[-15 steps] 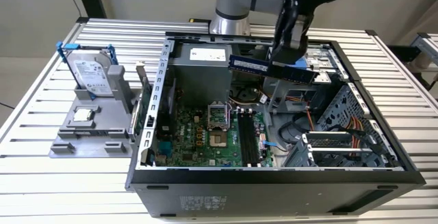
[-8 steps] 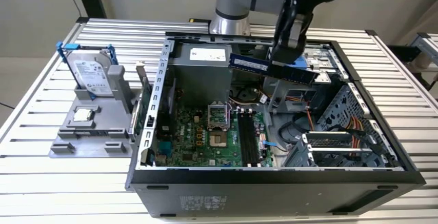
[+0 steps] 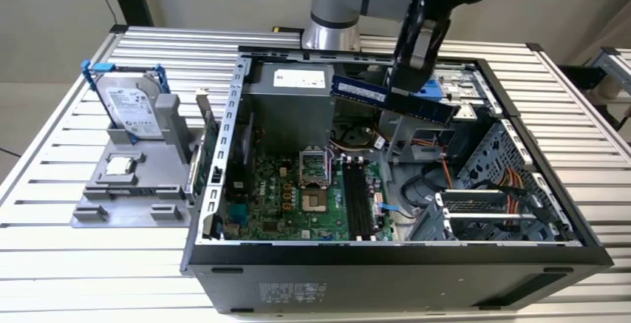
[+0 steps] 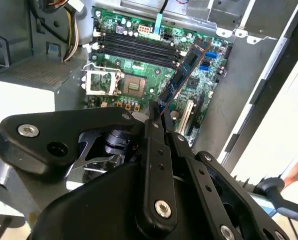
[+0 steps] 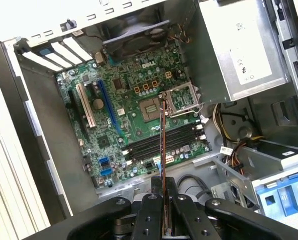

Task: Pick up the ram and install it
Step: 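Insert the ram into the slot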

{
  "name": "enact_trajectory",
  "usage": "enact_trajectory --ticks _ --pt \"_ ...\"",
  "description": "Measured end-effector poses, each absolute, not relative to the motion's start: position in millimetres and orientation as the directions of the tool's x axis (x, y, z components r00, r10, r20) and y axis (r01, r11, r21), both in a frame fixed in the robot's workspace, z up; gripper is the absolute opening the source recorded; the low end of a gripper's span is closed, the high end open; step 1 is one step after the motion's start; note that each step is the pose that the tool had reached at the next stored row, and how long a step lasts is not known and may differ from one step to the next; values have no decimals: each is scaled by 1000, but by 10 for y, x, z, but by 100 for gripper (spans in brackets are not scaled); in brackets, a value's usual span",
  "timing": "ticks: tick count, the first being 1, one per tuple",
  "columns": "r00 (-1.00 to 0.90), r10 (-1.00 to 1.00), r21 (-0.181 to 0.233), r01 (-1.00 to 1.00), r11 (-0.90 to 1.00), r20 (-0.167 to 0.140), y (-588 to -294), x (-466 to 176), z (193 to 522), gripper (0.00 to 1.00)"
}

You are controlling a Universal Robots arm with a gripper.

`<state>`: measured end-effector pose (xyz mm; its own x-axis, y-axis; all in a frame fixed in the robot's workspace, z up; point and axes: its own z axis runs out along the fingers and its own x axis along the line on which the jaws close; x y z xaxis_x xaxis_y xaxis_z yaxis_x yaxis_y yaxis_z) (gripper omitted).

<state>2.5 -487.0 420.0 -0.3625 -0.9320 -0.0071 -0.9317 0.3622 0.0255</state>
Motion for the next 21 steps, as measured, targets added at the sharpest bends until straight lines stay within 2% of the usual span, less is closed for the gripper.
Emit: enact_trajectory --ticks 21 --pt "-521 -854 25 -853 521 -7 -4870 25 4200 0"
